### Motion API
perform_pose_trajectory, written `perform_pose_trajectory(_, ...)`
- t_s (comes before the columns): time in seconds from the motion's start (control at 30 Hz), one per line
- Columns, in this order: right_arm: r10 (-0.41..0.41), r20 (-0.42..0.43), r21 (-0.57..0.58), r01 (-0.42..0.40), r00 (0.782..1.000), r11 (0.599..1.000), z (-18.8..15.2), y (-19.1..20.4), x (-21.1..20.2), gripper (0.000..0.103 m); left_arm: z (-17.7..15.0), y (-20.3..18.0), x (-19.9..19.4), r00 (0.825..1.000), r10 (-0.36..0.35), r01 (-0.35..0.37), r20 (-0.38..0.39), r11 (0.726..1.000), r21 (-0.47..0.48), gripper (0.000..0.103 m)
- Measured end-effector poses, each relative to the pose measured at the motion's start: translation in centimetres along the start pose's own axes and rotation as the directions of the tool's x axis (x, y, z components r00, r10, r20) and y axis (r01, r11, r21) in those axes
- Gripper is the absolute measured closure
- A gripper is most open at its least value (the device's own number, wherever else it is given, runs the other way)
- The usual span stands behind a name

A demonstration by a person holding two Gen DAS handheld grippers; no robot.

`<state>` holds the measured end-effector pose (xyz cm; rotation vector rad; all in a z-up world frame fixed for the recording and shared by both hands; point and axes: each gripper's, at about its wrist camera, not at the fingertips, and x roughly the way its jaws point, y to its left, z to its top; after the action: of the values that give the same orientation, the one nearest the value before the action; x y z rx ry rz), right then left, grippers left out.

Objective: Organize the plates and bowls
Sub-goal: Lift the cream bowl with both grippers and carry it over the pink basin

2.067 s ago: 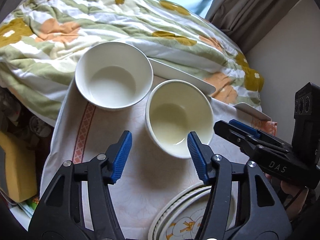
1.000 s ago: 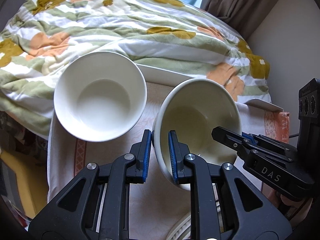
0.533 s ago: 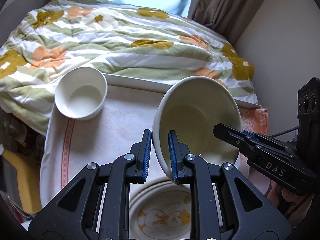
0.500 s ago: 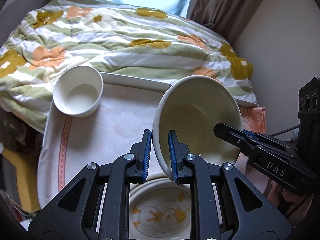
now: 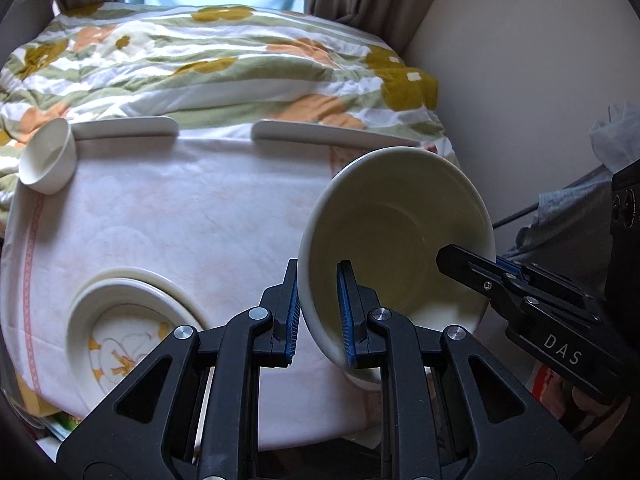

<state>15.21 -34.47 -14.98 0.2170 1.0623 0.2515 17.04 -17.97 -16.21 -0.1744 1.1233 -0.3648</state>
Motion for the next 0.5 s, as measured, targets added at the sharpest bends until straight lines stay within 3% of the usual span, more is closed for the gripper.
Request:
perform_pose_trajectory(0.2, -0.049, -0.044, 0.091, 0.052, 0.998, 0.994, -2.6, -4.2, 0.0, 0.089, -1.9, -4.0, 4.4, 0.995, 0.025, -0.015, -0.100, 0.995, 0.103, 0.088)
perform_pose_trajectory(0.37, -0.056, -0.109, 0.214, 0.078, 0.992, 0.974, -5.5, -6.9, 2.0, 0.089, -3.1, -5.0, 8.1, 0.979, 0.069, -0.032, -0.192, 0.981, 0.191, 0.088)
perform_pose_trajectory(0.5, -0.070, -0.129, 0.254, 0.101, 0.989, 0.962, -6.2, -8.0, 2.9, 0.089, -3.6, -5.7, 10.3, 0.964, 0.149, -0.077, -0.220, 0.949, 0.304, 0.088)
